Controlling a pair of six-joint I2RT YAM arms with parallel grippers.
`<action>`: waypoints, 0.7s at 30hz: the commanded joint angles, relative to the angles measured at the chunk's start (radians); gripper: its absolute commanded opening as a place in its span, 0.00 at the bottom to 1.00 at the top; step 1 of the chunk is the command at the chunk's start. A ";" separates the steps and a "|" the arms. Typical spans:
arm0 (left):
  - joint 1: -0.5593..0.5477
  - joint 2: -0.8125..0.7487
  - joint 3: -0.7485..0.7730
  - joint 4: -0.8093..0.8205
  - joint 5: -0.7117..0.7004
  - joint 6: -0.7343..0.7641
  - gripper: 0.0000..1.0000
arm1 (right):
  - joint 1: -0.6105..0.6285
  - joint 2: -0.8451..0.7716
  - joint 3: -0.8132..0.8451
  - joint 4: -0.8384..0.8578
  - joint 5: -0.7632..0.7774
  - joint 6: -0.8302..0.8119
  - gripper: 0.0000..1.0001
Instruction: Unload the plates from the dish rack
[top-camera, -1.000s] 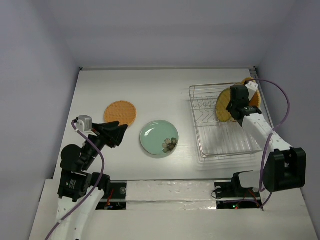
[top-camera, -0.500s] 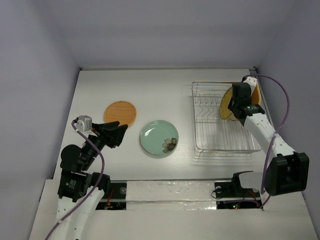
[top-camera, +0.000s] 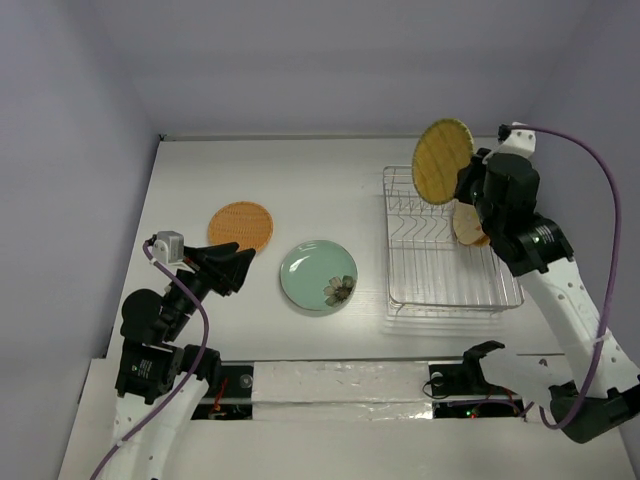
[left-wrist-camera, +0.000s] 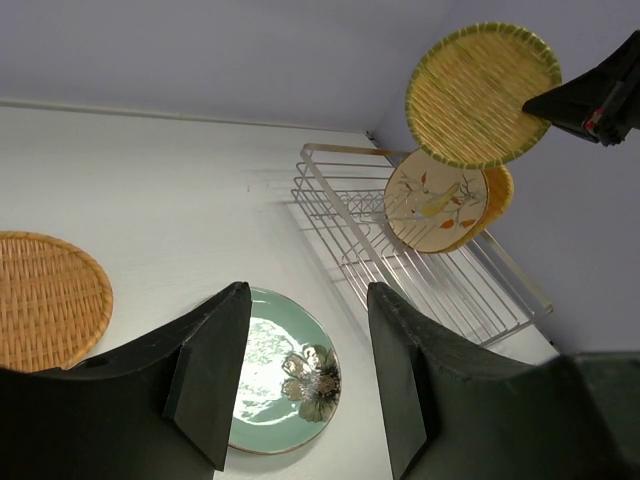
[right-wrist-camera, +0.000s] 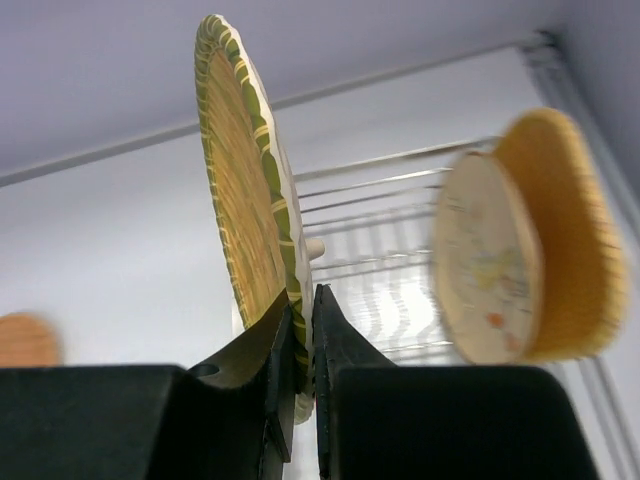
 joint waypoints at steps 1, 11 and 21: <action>-0.003 -0.005 -0.002 0.048 -0.008 -0.005 0.47 | 0.088 0.037 0.029 0.080 -0.096 0.075 0.00; -0.003 -0.007 -0.001 0.044 -0.026 -0.005 0.47 | 0.355 0.487 0.134 0.559 -0.455 0.342 0.00; 0.006 -0.008 -0.001 0.045 -0.024 -0.005 0.47 | 0.443 0.958 0.389 0.757 -0.649 0.626 0.00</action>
